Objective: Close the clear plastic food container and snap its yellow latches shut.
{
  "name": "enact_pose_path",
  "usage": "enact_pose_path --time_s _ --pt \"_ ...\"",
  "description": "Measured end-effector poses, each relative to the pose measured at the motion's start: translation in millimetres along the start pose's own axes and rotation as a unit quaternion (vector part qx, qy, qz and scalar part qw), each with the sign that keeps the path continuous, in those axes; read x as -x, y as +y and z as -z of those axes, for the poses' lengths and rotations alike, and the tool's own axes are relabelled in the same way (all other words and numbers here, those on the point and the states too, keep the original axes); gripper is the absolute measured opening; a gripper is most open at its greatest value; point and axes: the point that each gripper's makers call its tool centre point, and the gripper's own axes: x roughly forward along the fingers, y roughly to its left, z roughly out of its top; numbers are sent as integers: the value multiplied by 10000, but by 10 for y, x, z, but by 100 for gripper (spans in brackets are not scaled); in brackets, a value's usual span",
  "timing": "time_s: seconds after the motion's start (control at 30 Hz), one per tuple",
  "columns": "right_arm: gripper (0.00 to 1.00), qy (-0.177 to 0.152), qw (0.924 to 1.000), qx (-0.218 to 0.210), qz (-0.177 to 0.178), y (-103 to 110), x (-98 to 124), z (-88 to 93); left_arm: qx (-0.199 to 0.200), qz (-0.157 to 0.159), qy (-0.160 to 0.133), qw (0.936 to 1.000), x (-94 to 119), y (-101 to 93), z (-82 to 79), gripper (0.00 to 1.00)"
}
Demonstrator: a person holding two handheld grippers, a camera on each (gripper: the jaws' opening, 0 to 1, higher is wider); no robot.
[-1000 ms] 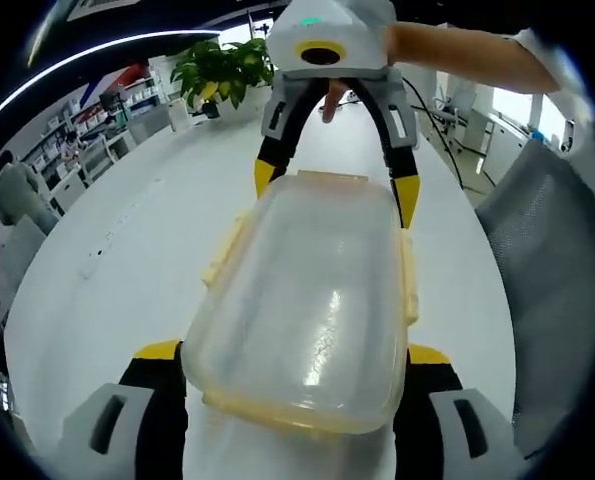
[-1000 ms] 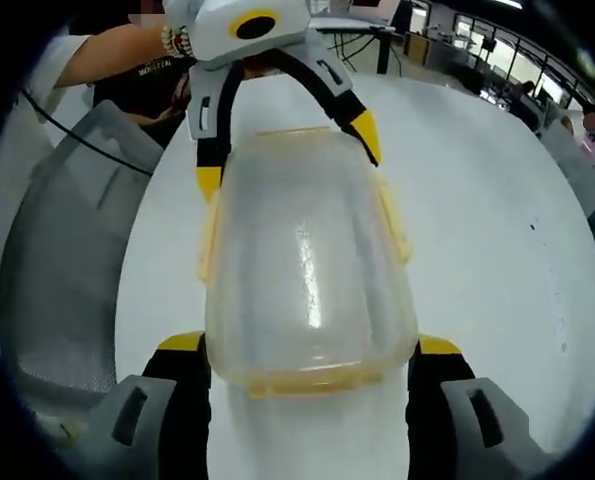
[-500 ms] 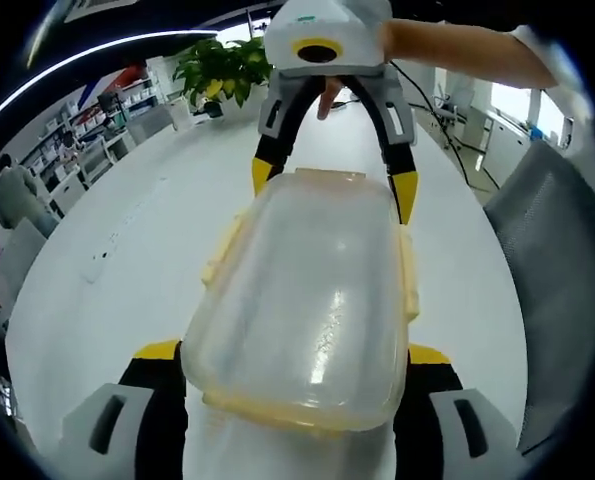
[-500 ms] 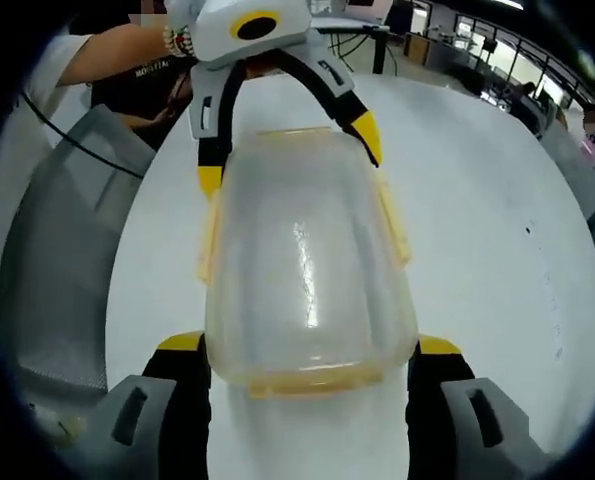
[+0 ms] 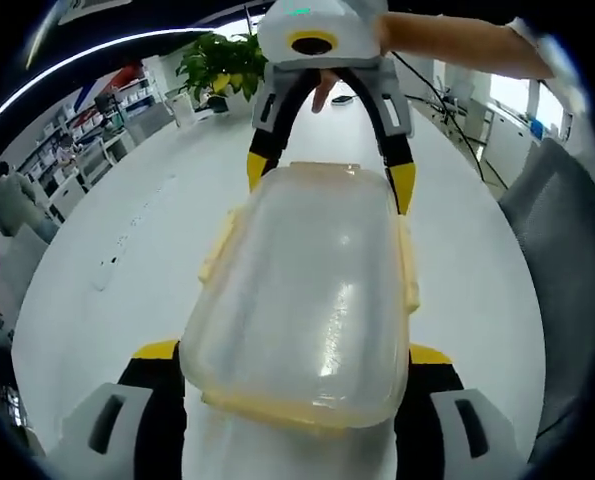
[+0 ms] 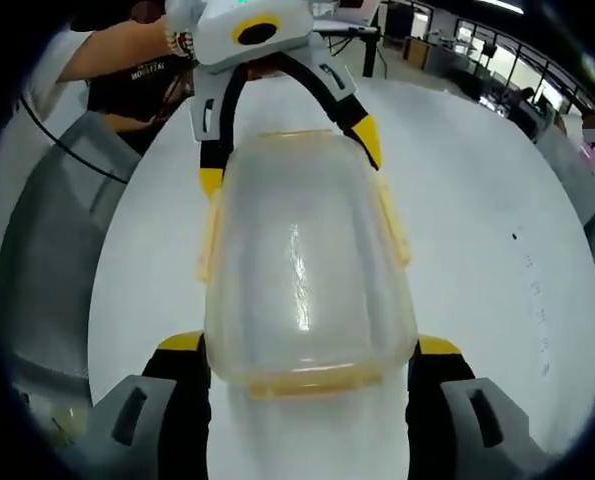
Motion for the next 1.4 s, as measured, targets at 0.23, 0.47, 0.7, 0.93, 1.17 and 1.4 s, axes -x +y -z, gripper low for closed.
enact_pose_path --time_s 0.23,0.47,0.7,0.93,1.17,1.4 --pt "79 41 9999 81 75 -157 -4 -3 154 -2 -113 9998 -45 131 -35 85" --pt "80 86 9997 153 169 -306 -23 -15 143 -97 -71 9998 -101 274 -40 86" --pt "81 19 9997 144 194 -386 -30 -23 95 -76 -9 9999 -132 371 -35 86" --pt "81 -32 9997 127 196 -369 -33 -28 44 -126 6 9999 -148 390 -32 87" --pt "82 11 9997 118 226 -375 -43 -21 40 -152 -22 9999 -146 385 -29 87" --pt "84 165 9992 129 337 -366 -81 -12 -1 -129 -3 9999 -144 383 -19 87"
